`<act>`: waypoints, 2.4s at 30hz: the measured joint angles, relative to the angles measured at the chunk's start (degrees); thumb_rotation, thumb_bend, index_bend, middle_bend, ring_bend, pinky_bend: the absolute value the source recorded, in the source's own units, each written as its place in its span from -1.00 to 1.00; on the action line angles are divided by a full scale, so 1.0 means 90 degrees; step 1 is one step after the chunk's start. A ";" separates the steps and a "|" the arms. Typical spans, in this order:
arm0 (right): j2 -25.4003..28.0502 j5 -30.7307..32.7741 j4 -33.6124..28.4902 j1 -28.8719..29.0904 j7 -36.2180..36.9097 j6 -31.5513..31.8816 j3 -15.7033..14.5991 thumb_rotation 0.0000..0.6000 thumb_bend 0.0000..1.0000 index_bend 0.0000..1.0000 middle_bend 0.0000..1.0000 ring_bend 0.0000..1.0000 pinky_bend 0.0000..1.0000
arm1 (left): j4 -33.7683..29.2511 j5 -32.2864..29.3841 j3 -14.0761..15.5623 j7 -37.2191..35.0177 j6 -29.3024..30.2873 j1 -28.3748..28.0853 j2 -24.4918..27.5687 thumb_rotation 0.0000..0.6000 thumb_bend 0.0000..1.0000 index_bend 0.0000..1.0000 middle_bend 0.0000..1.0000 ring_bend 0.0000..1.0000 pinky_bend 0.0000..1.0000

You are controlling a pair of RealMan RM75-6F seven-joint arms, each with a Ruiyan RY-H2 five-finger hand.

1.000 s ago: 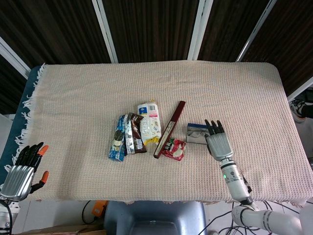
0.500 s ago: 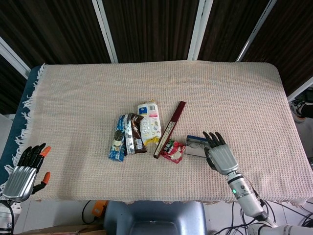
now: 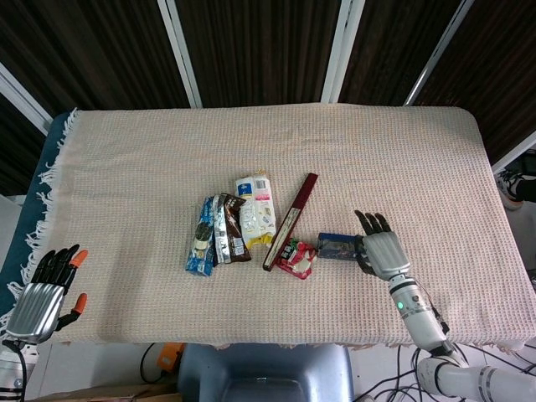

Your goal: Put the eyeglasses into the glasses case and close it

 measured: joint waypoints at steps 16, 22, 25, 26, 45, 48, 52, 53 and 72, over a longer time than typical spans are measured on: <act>-0.0428 0.0941 0.0906 0.0497 -0.0130 -0.0527 0.0410 1.00 0.26 0.44 -0.82 -1.00 -1.00 | -0.0020 -0.0128 -0.0035 0.0132 -0.0135 -0.0055 -0.0041 1.00 -0.14 -1.00 -1.00 -1.00 -0.94; -0.0547 0.1128 0.1121 0.0593 -0.0247 -0.0548 0.0443 1.00 0.26 0.44 -0.82 -1.00 -1.00 | -0.0023 -0.0152 -0.0038 0.0139 -0.0153 -0.0062 -0.0036 1.00 -0.14 -1.00 -1.00 -1.00 -0.94; -0.0598 0.1185 0.1216 0.0638 -0.0285 -0.0567 0.0449 1.00 0.26 0.43 -0.82 -1.00 -1.00 | -0.0028 -0.0169 -0.0041 0.0145 -0.0172 -0.0069 -0.0033 1.00 -0.14 -1.00 -1.00 -1.00 -0.94; -0.0613 0.1201 0.1245 0.0651 -0.0295 -0.0572 0.0451 1.00 0.26 0.42 -0.82 -1.00 -1.00 | -0.0032 -0.0174 -0.0041 0.0148 -0.0180 -0.0071 -0.0031 1.00 -0.14 -1.00 -1.00 -1.00 -0.94; -0.0793 0.1639 0.2002 0.0825 -0.0353 -0.0460 0.0740 1.00 -0.23 -0.29 -0.87 -1.00 -1.00 | -0.0063 -0.0158 -0.0019 0.0182 -0.0160 -0.0062 -0.0027 1.00 -0.14 -1.00 -1.00 -1.00 -0.94; -0.0671 0.1573 0.1861 0.0779 -0.0331 -0.0446 0.0698 1.00 -0.34 -0.36 -0.91 -1.00 -1.00 | -0.0064 -0.0155 -0.0021 0.0171 -0.0151 -0.0060 -0.0026 1.00 -0.14 -1.00 -1.00 -1.00 -0.94; -0.0393 0.1479 0.1447 0.0694 -0.0297 -0.0468 0.0600 1.00 -0.42 -0.41 -0.96 -1.00 -1.00 | -0.0060 -0.0144 -0.0011 0.0162 -0.0157 -0.0062 -0.0024 1.00 -0.14 -1.00 -1.00 -1.00 -0.94; -0.0316 0.1459 0.1329 0.0674 -0.0288 -0.0479 0.0575 1.00 -0.42 -0.40 -0.96 -1.00 -1.00 | -0.0061 -0.0138 -0.0008 0.0161 -0.0158 -0.0062 -0.0021 1.00 -0.14 -1.00 -1.00 -1.00 -0.94; -0.0251 0.2424 0.0759 0.1123 -0.1508 -0.0801 0.0192 1.00 -0.37 -0.16 -1.00 -1.00 -1.00 | -0.0035 -0.0099 -0.0005 0.0106 -0.0097 -0.0045 -0.0008 1.00 -0.15 -1.00 -1.00 -1.00 -0.94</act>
